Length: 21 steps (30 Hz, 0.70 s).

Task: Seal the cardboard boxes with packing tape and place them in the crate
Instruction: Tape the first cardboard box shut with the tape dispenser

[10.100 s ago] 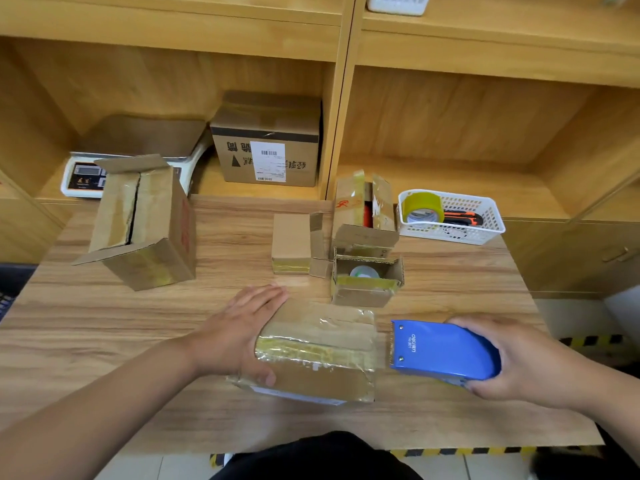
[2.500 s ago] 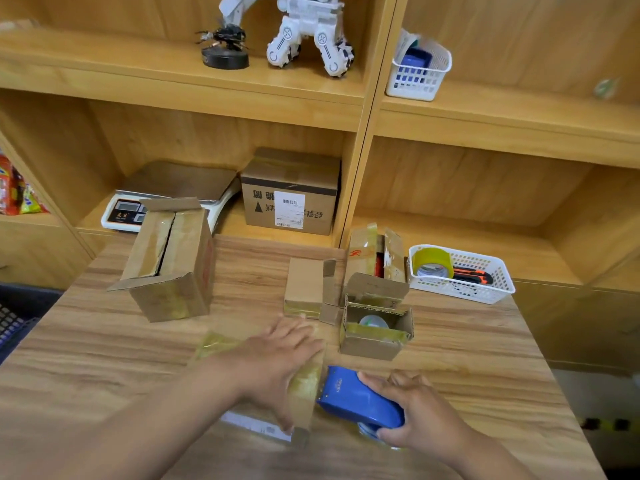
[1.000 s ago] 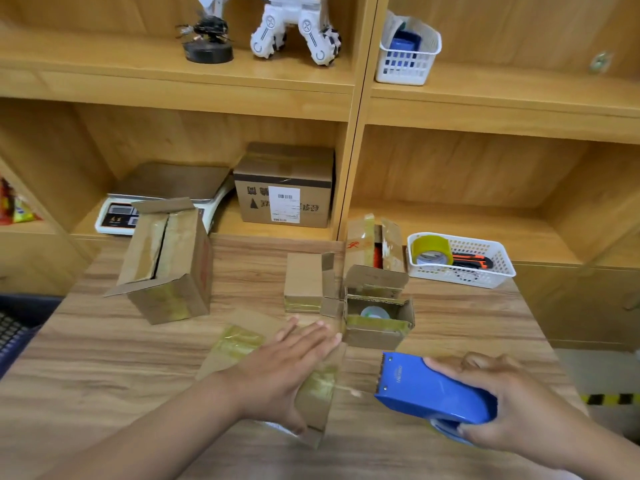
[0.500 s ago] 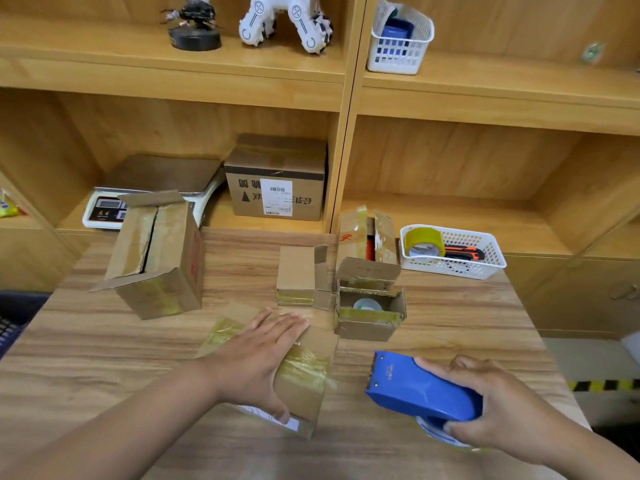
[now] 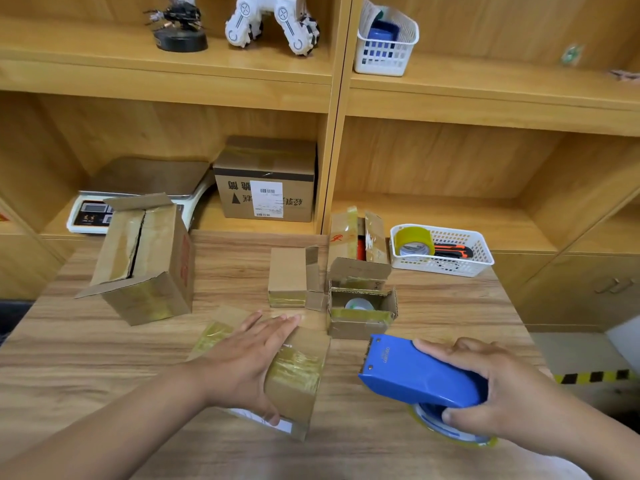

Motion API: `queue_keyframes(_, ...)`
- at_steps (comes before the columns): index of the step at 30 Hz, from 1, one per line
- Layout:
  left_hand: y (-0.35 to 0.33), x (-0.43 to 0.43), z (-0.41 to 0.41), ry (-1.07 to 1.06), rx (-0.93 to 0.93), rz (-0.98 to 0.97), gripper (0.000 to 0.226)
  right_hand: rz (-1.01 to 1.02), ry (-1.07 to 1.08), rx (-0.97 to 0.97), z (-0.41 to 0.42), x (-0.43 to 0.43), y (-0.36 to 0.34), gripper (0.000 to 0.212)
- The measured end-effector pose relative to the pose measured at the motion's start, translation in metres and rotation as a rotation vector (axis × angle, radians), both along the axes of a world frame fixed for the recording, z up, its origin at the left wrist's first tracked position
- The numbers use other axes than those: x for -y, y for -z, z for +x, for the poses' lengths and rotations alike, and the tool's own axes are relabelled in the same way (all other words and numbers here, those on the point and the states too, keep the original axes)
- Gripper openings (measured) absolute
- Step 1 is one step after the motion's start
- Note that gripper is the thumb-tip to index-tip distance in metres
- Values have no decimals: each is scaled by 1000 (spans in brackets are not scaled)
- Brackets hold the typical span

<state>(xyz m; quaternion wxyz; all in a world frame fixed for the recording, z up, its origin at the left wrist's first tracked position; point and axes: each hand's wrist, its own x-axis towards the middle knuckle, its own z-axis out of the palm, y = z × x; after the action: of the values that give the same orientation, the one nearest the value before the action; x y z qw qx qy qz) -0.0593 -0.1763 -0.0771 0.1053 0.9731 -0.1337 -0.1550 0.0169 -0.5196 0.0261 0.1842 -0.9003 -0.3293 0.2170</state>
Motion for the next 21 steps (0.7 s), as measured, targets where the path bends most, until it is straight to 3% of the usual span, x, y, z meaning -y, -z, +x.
queue_keyframes(21, -4, 2, 0, 7, -45, -4, 143, -95, 1, -46, 3, 5, 46, 73)
